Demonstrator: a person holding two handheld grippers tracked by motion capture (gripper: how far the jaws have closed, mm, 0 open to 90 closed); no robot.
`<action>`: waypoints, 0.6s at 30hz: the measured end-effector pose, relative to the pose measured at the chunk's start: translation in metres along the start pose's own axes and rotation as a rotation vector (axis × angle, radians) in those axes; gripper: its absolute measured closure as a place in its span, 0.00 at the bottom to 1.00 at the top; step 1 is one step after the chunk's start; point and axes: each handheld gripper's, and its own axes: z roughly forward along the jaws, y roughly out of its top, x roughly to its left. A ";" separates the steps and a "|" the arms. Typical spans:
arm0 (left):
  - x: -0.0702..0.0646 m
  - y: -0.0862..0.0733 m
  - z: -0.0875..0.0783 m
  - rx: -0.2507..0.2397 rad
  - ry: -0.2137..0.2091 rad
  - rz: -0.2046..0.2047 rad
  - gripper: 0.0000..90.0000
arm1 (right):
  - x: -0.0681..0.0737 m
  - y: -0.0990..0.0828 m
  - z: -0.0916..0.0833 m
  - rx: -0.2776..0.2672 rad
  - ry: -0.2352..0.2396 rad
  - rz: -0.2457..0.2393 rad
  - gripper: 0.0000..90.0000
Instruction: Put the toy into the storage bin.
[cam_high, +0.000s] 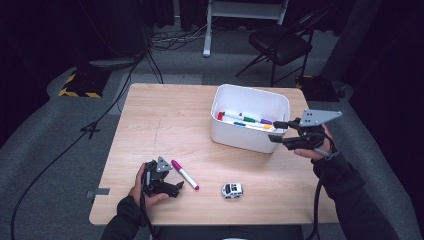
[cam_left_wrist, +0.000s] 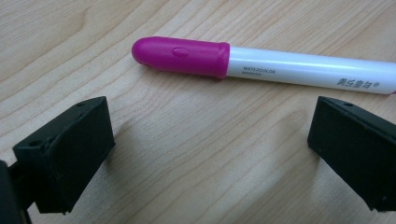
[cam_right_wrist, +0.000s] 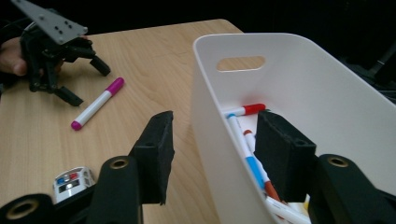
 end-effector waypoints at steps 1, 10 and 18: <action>-0.002 0.001 0.001 0.004 -0.011 -0.001 0.01 | 0.005 -0.001 0.002 -0.001 0.006 -0.010 0.51; -0.011 0.010 0.009 0.009 -0.035 0.018 0.01 | 0.045 -0.032 0.050 0.042 0.154 -0.037 0.49; -0.014 0.020 0.017 0.007 -0.052 0.052 0.01 | 0.049 -0.055 0.077 0.091 0.192 0.020 0.48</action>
